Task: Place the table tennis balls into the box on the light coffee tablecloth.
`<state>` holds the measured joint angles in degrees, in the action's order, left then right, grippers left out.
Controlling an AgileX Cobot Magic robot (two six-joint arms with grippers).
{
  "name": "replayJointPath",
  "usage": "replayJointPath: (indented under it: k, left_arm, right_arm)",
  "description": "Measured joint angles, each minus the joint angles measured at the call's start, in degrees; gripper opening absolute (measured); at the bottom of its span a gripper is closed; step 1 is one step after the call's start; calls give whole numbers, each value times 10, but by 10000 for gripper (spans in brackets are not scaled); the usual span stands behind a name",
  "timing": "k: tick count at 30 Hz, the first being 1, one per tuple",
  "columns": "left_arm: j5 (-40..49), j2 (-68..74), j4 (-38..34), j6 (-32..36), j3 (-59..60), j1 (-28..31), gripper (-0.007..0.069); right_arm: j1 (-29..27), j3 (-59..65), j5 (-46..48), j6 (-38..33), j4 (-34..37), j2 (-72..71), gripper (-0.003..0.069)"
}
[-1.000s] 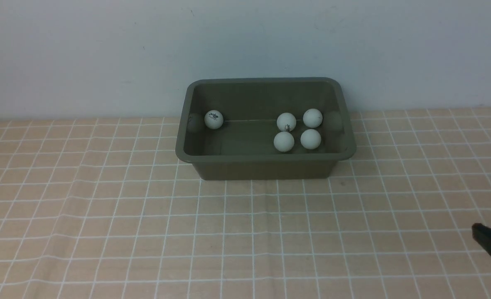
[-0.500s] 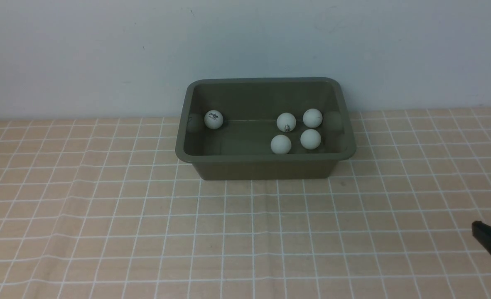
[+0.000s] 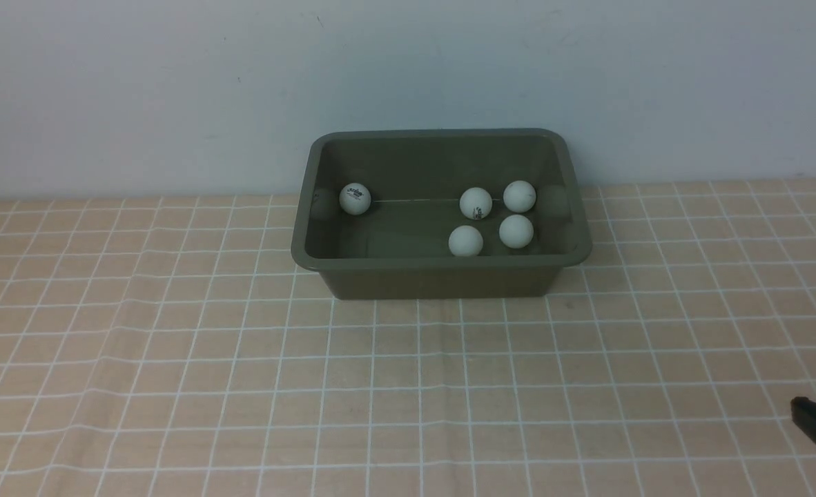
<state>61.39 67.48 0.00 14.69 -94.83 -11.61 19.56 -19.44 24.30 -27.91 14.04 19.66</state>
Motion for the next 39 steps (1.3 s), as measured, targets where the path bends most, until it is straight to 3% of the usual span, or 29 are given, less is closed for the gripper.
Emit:
replayJointPath:
  k: [2, 7, 13, 22, 39]
  left_arm:
    - [0, 0, 0, 0, 0, 0, 413]
    - [3, 0, -6, 0, 0, 0, 413]
    - [11, 0, -28, 0, 0, 0, 413]
    - [11, 0, -45, 13, 0, 0, 413]
    - [11, 0, -57, 15, 0, 0, 413]
  right_arm:
    - [-8, 0, 8, 0, 18, -18, 403]
    - [-100, 0, 11, 1, 99, -86, 403]
    - [-181, 39, -8, 2, 87, -141, 403]
    - [-215, 159, 18, 1, 96, -202, 403]
    - [-225, 202, 31, -1, 96, -202, 403]
